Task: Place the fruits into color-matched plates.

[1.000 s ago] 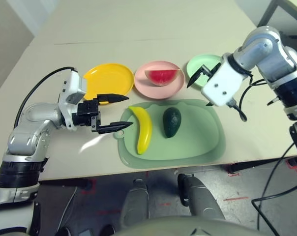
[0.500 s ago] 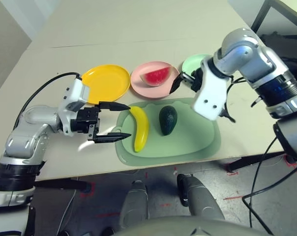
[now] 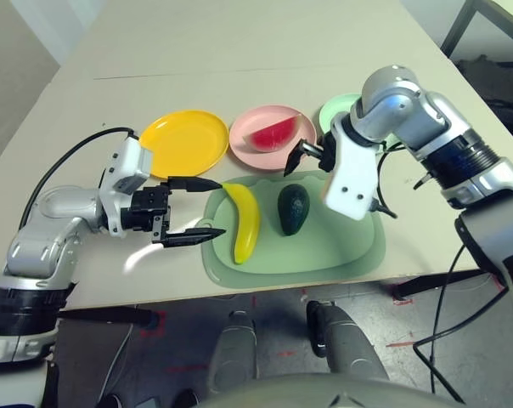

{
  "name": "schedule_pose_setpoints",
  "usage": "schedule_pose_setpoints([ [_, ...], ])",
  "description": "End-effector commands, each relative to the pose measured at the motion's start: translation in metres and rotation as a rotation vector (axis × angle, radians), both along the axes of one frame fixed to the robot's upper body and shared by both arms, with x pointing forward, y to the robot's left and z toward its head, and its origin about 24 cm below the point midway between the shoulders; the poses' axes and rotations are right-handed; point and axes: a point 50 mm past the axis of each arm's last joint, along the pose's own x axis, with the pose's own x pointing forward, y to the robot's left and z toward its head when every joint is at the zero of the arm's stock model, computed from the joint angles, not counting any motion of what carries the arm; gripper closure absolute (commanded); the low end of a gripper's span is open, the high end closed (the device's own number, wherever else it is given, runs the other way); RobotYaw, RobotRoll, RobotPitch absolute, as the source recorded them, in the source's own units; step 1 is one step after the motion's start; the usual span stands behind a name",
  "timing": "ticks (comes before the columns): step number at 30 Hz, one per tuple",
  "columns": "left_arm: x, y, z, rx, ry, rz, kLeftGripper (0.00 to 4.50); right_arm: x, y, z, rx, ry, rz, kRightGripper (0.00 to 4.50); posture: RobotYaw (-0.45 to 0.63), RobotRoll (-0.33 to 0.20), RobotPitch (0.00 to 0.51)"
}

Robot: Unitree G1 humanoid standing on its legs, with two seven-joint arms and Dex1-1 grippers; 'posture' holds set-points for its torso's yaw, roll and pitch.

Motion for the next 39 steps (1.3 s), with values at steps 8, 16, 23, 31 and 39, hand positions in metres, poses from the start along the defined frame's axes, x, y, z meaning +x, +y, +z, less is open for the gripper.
schedule_pose_setpoints([
  [8,-0.003,-0.003,-0.001,0.017,-0.008,-0.008,0.0,-0.003,0.015,-0.014,0.003,0.036,0.004,0.03,0.04,0.0,0.215],
  [16,-0.004,-0.008,-0.001,0.003,-0.009,-0.018,0.0,0.001,0.018,-0.025,-0.006,0.051,-0.026,0.03,0.05,0.0,0.225],
  [23,-0.004,-0.005,0.002,0.004,-0.015,-0.008,0.0,0.002,0.013,-0.036,-0.06,0.069,-0.045,0.03,0.05,0.0,0.233],
  [31,-0.004,-0.004,0.003,0.007,-0.019,-0.004,0.0,0.008,0.008,-0.048,-0.102,0.075,-0.093,0.03,0.06,0.0,0.235],
  [39,-0.002,-0.002,0.002,0.008,-0.021,0.0,0.0,0.006,0.004,-0.053,-0.119,0.101,-0.111,0.03,0.05,0.0,0.236],
])
